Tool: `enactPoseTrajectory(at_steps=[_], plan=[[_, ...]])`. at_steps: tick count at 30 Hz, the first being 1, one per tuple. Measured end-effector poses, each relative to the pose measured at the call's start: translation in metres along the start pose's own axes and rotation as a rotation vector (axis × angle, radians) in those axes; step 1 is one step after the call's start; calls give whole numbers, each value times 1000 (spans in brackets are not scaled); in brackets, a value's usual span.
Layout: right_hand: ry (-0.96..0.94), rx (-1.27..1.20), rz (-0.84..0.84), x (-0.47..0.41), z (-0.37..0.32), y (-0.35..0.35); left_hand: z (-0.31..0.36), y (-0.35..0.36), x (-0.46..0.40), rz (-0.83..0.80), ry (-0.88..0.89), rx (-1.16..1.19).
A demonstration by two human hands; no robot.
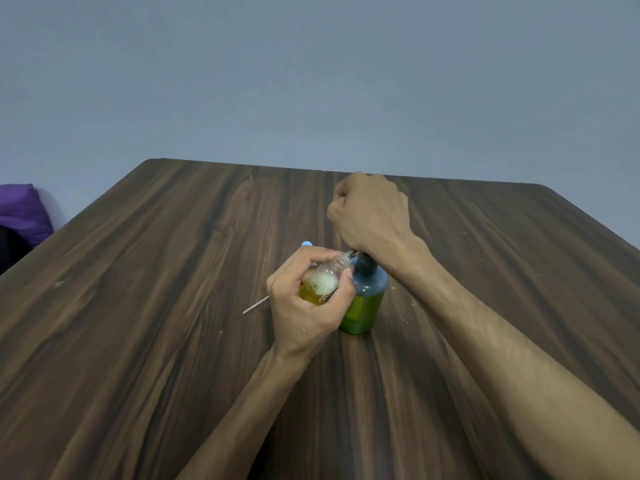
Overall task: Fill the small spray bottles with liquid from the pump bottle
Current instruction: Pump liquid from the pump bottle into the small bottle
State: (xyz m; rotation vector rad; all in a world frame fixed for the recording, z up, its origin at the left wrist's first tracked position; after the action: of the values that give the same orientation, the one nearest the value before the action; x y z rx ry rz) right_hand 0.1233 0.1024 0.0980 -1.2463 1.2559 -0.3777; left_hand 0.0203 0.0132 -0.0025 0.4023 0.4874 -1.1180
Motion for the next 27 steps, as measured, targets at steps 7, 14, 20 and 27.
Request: enactPoseTrajectory(at_steps=[7,14,20,27], plan=[[4,-2,28,0,1,-4,0,0,0,3,5,2],[1,-5,43,0,2,-9,1,0,1,1,14,4],[-5,-9,9,1,0,-3,-1,0,0,3,7,6],[1,-2,-33,2,1,2,0,0,0,-3,6,-2]])
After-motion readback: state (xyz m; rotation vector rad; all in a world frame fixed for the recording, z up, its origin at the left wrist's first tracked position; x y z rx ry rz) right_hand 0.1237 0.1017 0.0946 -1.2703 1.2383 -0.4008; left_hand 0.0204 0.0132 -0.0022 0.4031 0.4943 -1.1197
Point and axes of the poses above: each hand's wrist, its own x-axis away from the middle knuckle, its own y-axis out of the palm, z = x × y, the point moved 8 cm from there along -x, towards the middle knuckle, and after that the axes turned 13 degrees about -y, right-handed, at the moved point
